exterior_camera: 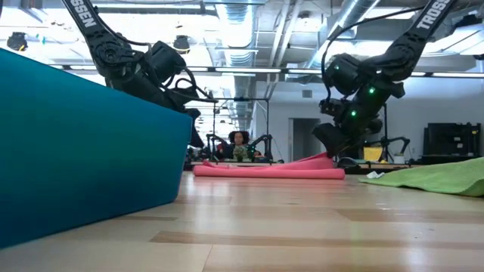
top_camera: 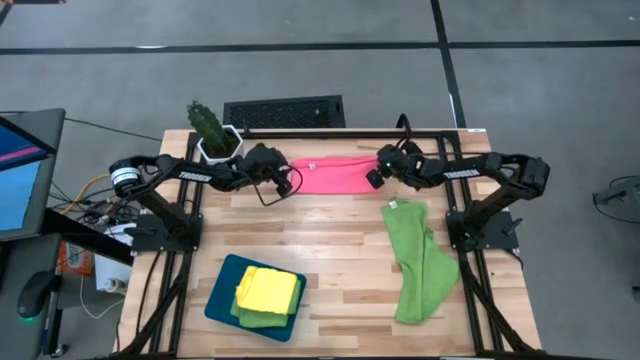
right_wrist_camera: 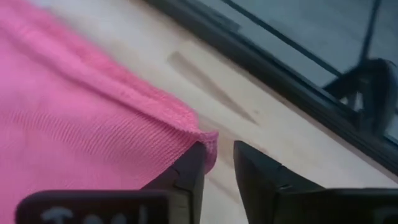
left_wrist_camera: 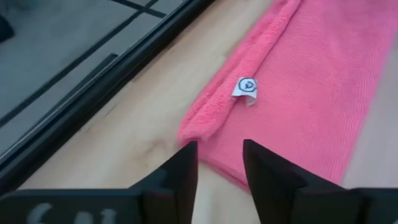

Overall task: Fold microfiber towels
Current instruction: Fold the pink microfiber

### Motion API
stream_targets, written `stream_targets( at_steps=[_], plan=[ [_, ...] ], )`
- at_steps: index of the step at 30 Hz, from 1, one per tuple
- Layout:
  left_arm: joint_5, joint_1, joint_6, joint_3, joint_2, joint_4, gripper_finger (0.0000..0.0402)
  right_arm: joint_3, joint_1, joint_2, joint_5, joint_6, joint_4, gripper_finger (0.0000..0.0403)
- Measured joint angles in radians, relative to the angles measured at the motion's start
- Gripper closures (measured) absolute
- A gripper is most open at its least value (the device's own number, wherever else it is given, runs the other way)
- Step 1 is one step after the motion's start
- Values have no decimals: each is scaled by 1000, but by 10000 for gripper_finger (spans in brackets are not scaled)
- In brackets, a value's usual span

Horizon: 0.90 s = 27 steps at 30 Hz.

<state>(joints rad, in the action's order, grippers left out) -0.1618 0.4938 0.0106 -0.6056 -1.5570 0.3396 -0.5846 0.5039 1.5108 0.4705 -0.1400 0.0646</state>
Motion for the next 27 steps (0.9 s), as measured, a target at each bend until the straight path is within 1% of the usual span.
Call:
stream_targets(
  at_steps=[3, 8, 10, 13, 17, 18, 19, 21, 23, 25, 27],
  plan=[
    [18, 0, -5, 0, 0, 21, 265, 0, 25, 0, 21, -51, -2, 276],
    [181, -3, -59, 0, 0, 66, 256, 0, 54, 0, -74, -45, -4, 233],
    [228, -11, -77, 0, 0, 79, 257, 0, 56, -2, -75, -32, -2, 216],
    [243, -35, -83, 0, 0, 110, 264, 0, 73, -31, -31, -12, 21, 195],
    [207, -70, -75, 0, 0, 146, 278, 0, 93, -102, -4, -13, 38, 183],
    [206, -75, -76, 0, 0, 154, 283, 0, 92, -118, -29, -17, 38, 182],
    [203, -81, -77, 0, 0, 159, 287, 0, 88, -134, -87, -15, 33, 182],
    [206, -94, -83, 0, 0, 158, 299, 0, 66, -160, -238, -9, 15, 185],
    [209, -115, -81, -1, 0, 144, 313, 0, 25, -171, -343, 24, -14, 191],
    [210, -140, -53, -1, 0, 123, 329, 8, -33, -171, -390, 120, -46, 196],
    [200, -170, -1, -1, 0, 103, 341, 35, -93, -171, -387, 202, -51, 201]
  ],
)
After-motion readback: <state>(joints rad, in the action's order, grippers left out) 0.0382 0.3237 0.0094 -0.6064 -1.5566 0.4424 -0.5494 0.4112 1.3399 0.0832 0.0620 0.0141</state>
